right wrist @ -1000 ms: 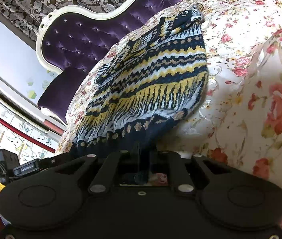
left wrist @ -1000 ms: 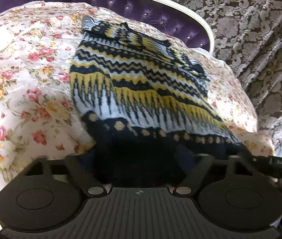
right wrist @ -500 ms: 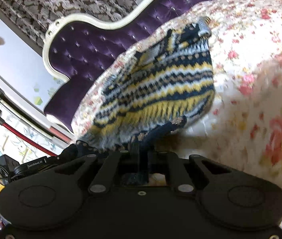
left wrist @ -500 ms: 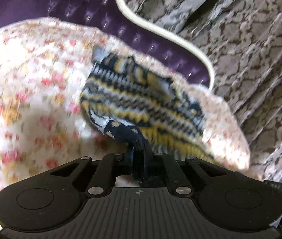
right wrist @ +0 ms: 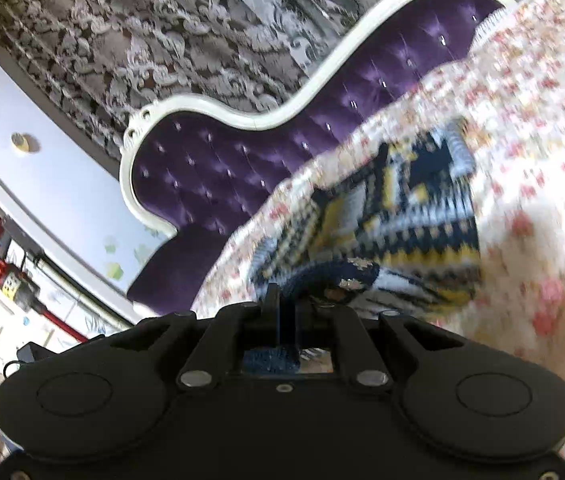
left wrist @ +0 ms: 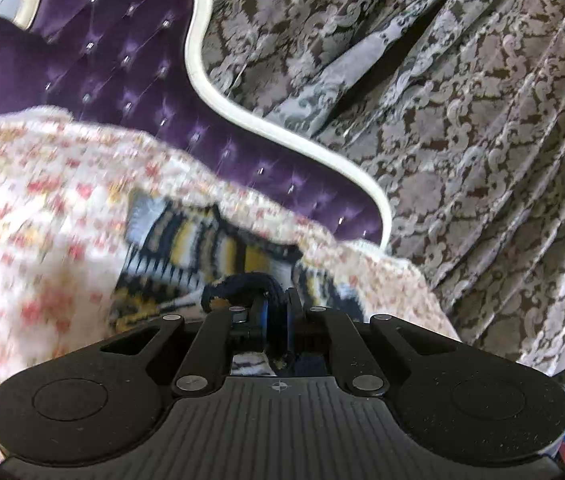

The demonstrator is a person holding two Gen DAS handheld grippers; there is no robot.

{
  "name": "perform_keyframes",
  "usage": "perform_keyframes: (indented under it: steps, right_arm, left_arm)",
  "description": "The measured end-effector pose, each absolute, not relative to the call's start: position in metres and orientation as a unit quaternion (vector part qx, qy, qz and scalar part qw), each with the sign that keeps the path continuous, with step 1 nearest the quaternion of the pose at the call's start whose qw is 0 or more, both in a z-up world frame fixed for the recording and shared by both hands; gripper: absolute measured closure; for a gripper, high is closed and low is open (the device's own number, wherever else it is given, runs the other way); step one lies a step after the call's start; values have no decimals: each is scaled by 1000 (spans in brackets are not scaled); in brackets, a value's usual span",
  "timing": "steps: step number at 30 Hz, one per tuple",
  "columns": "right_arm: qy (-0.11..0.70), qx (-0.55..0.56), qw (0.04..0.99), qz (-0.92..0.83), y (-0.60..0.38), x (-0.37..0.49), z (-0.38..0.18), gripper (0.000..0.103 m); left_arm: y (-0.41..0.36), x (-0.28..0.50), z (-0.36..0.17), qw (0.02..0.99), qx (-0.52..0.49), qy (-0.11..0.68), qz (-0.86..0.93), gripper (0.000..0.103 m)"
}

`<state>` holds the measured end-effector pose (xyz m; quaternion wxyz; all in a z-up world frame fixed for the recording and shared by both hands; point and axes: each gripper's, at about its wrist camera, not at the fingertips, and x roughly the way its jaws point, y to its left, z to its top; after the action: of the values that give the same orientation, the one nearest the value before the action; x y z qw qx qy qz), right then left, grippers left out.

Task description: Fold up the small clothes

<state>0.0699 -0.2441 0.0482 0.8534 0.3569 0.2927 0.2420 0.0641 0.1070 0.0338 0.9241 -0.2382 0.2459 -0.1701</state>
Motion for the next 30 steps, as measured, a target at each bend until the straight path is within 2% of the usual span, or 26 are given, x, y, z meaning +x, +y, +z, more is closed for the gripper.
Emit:
perform_keyframes:
  steps: [7,13,22,30]
  right_arm:
    - [266,349,866,240,-249,135,65,89]
    - [254,340,878,222,-251,200,59,89]
    - [296,321,883,170,-245,293,2,89]
    - [343,324,870,142,-244,326,-46,89]
  left_arm:
    - [107,128,51,935,-231,212,-167,96]
    - [104,193,45,936,-240,207,-150,96]
    - [94,283,0,937,-225,246,-103,97]
    - [96,323,-44,927,-225,290,-71,97]
